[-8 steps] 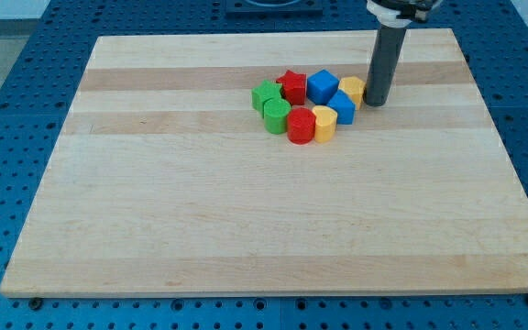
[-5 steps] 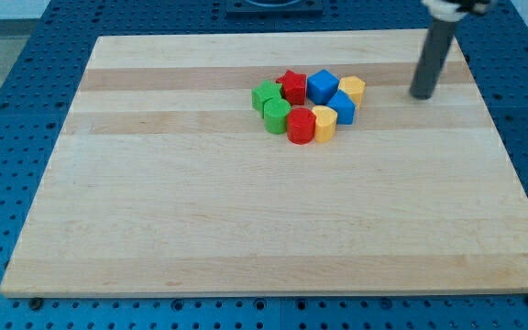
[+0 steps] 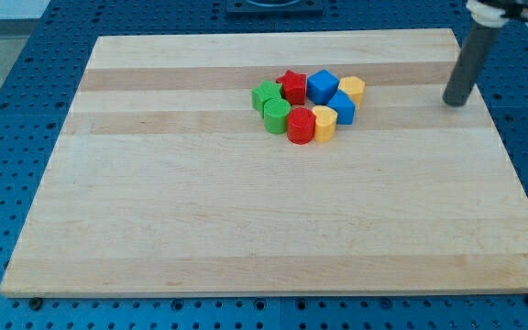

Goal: Push yellow hexagon into blue cube

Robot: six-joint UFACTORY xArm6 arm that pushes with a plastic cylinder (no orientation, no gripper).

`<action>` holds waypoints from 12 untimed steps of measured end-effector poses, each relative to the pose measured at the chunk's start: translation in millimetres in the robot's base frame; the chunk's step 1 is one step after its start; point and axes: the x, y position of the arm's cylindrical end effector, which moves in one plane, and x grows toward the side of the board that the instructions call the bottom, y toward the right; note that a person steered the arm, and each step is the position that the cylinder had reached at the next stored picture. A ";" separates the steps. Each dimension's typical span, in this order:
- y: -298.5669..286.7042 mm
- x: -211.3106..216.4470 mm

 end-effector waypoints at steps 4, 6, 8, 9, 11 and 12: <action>-64.5 -46.1; -83.8 -27.9; -88.8 -27.9; -95.2 -27.9; -115.4 -27.9; -120.6 -27.8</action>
